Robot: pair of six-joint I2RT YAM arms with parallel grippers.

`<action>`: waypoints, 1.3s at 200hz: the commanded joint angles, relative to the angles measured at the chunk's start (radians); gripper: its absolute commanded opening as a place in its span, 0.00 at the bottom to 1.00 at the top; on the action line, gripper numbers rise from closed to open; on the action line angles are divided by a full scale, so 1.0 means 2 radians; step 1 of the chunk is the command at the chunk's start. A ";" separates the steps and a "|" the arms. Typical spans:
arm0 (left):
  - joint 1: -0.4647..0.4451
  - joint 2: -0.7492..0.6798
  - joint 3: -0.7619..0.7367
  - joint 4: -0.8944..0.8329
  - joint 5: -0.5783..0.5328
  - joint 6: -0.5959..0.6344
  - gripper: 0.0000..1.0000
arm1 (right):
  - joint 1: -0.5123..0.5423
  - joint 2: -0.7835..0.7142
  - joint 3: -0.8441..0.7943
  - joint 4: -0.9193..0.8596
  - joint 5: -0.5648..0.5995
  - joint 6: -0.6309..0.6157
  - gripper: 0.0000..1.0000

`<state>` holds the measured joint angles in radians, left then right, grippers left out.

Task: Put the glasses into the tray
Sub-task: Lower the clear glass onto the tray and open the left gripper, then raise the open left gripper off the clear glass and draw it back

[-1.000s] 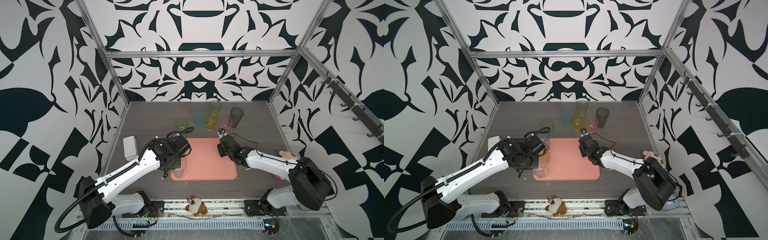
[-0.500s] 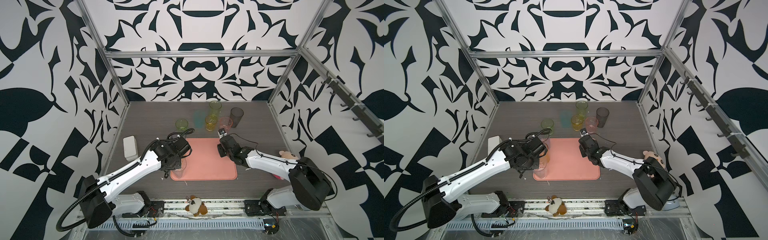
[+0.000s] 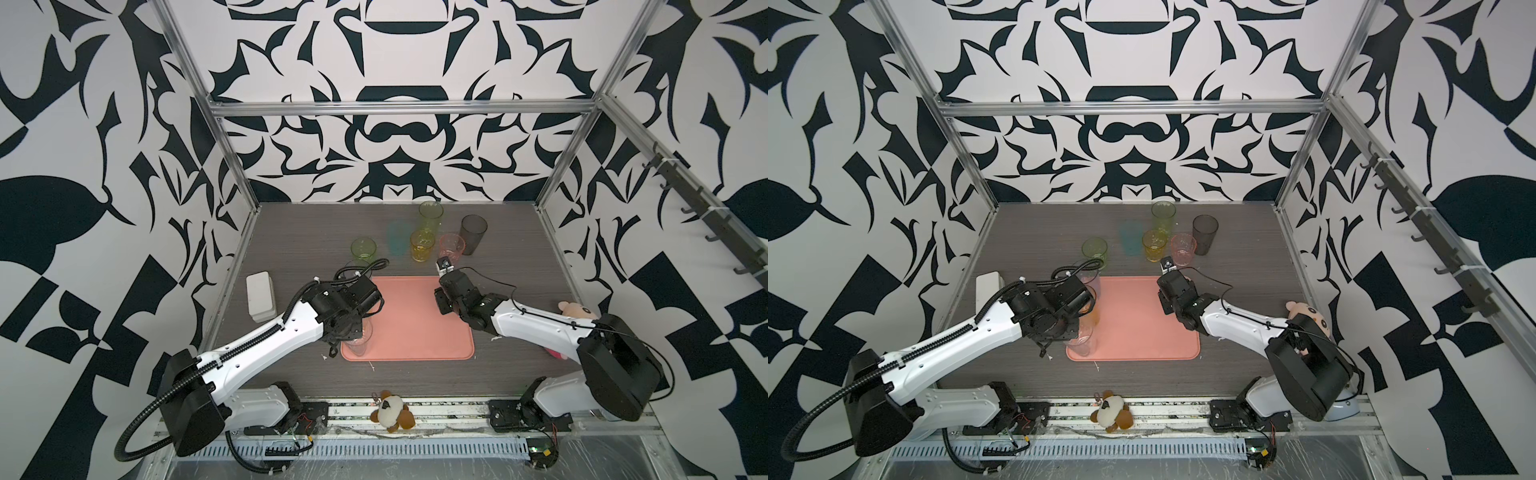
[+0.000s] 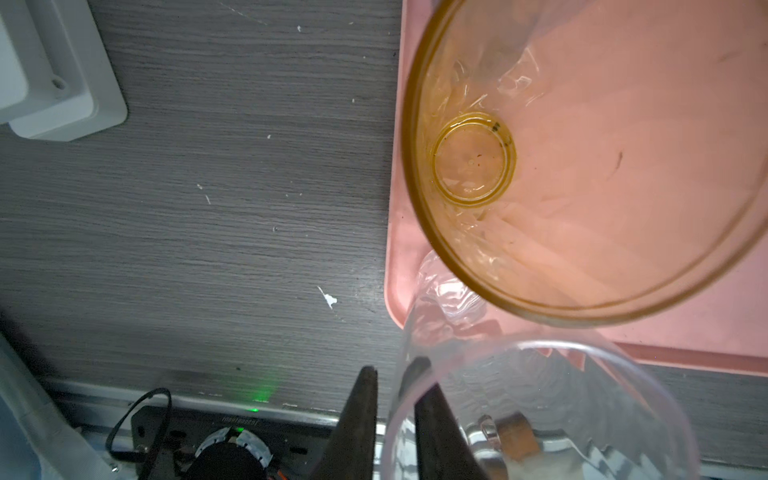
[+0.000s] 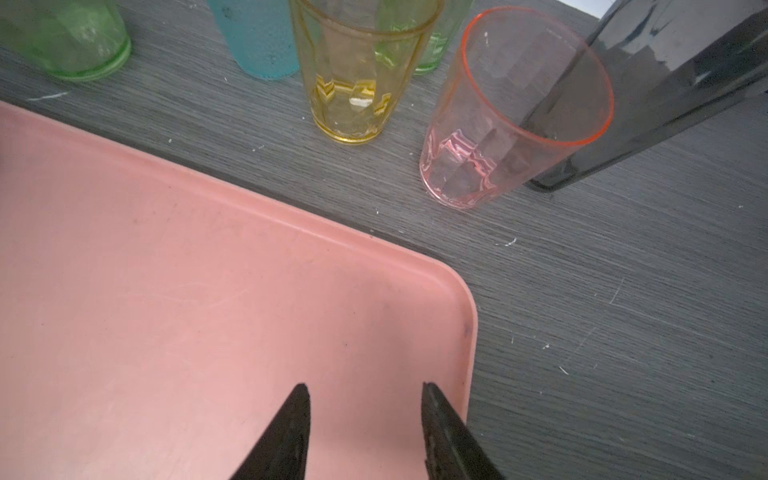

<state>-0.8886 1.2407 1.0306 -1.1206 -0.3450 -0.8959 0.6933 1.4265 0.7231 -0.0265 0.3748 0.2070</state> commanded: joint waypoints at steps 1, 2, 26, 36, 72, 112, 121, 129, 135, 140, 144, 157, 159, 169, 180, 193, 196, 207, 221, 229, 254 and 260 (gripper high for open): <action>-0.001 0.003 0.006 -0.024 -0.014 -0.010 0.27 | -0.001 -0.002 0.020 0.000 0.008 0.004 0.47; -0.001 0.003 0.007 -0.025 -0.015 -0.010 0.27 | -0.001 -0.002 0.020 0.000 0.008 0.003 0.47; -0.001 0.002 0.017 -0.030 -0.018 -0.010 0.29 | 0.000 -0.002 0.020 0.000 0.008 0.004 0.47; -0.001 0.001 0.021 -0.032 -0.020 -0.009 0.31 | -0.001 -0.002 0.020 0.000 0.008 0.004 0.47; -0.001 0.000 0.036 -0.037 -0.025 -0.004 0.36 | -0.001 -0.002 0.020 -0.001 0.008 0.004 0.47; -0.001 -0.002 0.061 -0.046 -0.040 0.008 0.46 | -0.001 -0.007 0.018 -0.002 0.011 0.004 0.47; -0.001 -0.003 0.067 -0.048 -0.046 0.013 0.49 | -0.001 -0.009 0.017 -0.002 0.009 0.004 0.47; 0.000 -0.004 0.074 -0.049 -0.052 0.017 0.51 | 0.000 -0.011 0.016 -0.003 0.011 0.004 0.47; 0.000 -0.004 0.078 -0.049 -0.055 0.021 0.53 | 0.000 -0.012 0.015 -0.004 0.011 0.005 0.47; 0.001 -0.004 0.082 -0.049 -0.058 0.024 0.54 | -0.001 -0.014 0.014 -0.004 0.010 0.004 0.47; 0.002 -0.004 0.085 -0.049 -0.060 0.026 0.55 | -0.001 -0.016 0.014 -0.004 0.010 0.005 0.47; 0.007 -0.004 0.094 -0.049 -0.067 0.035 0.58 | -0.001 -0.021 0.009 -0.002 0.012 0.004 0.47; 0.008 -0.004 0.096 -0.048 -0.067 0.037 0.58 | 0.000 -0.021 0.010 -0.001 0.013 0.005 0.47; 0.013 -0.005 0.101 -0.045 -0.070 0.046 0.59 | -0.001 -0.023 0.008 -0.002 0.018 0.004 0.47; 0.019 -0.007 0.106 -0.043 -0.076 0.054 0.62 | -0.001 -0.025 0.008 -0.002 0.019 0.003 0.47; 0.026 -0.010 0.111 -0.040 -0.085 0.064 0.64 | -0.001 -0.026 0.006 0.001 0.021 0.003 0.47; 0.028 -0.012 0.111 -0.038 -0.086 0.066 0.65 | -0.001 -0.026 0.005 0.001 0.021 0.002 0.47; 0.036 -0.016 0.114 -0.033 -0.090 0.074 0.67 | 0.000 -0.026 0.004 0.003 0.025 0.002 0.47; 0.048 -0.023 0.117 -0.025 -0.096 0.084 0.69 | -0.001 -0.024 0.003 0.007 0.027 0.000 0.47; 0.056 -0.029 0.117 -0.017 -0.099 0.090 0.70 | -0.001 -0.021 0.002 0.010 0.027 -0.001 0.47; 0.080 -0.048 0.106 0.016 -0.116 0.116 0.77 | -0.001 -0.015 0.000 0.025 0.031 -0.011 0.47; 0.087 -0.053 0.100 0.026 -0.116 0.122 0.78 | -0.001 -0.014 0.000 0.029 0.032 -0.012 0.47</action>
<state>-0.7555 1.1847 1.2308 -1.1248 -0.5224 -0.7086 0.6933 1.4063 0.7261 -0.0235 0.4049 0.2020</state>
